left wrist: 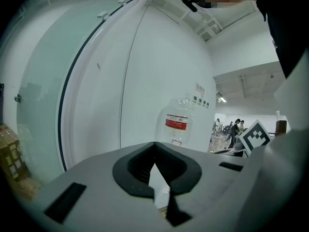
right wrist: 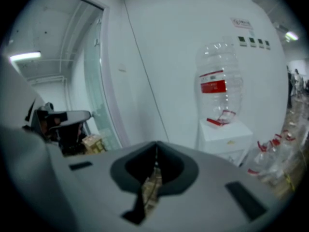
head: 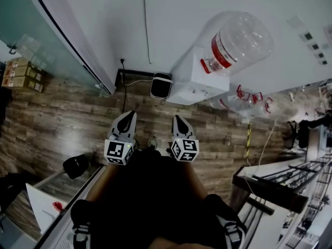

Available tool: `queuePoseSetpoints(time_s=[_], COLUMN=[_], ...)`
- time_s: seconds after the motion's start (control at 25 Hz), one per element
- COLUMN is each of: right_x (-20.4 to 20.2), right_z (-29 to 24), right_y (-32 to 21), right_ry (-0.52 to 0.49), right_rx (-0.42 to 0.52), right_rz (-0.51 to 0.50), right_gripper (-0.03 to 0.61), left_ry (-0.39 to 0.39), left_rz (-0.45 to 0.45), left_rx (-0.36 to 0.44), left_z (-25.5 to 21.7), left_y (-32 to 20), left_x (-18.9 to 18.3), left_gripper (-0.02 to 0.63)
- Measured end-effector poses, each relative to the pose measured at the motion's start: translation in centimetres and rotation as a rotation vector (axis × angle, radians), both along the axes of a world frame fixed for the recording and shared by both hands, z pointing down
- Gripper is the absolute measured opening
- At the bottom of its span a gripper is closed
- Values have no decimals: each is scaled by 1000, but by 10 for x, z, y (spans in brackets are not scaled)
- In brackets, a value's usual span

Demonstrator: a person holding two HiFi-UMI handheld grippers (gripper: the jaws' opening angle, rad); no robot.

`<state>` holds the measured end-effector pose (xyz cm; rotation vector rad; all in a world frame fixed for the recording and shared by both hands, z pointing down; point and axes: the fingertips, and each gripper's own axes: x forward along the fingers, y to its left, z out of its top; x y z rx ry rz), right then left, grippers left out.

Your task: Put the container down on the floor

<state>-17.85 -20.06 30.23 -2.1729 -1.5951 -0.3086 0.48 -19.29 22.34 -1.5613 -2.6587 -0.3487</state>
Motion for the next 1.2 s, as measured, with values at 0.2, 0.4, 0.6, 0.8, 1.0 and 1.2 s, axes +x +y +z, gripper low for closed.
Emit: queuePoseSetpoints(time_s=[0.2, 0.4, 0.6, 0.8, 1.0, 1.2], right_x=[5, 4, 3, 2, 4, 5], right_z=[-3, -7, -11, -13, -14, -15], right_y=[-18, -24, -27, -27, -27, -26], right_ry=[9, 15, 10, 17, 22, 25], right_rx=[-12, -16, -31, -38, -43, -47], right_rz=[17, 26, 33, 37, 41, 47], right_gripper=[34, 32, 32, 32, 32, 32], left_ry=[-6, -12, -19, -17, -20, -23], left_rz=[24, 26, 26, 28, 31, 30], left_rx=[-1, 2, 7, 8, 11, 9], left_z=[2, 2, 5, 7, 7, 5], left_y=[-7, -14, -21, -20, -21, -20], left_x=[-4, -5, -2, -3, 0, 2], left_gripper=[31, 31, 31, 31, 31, 31])
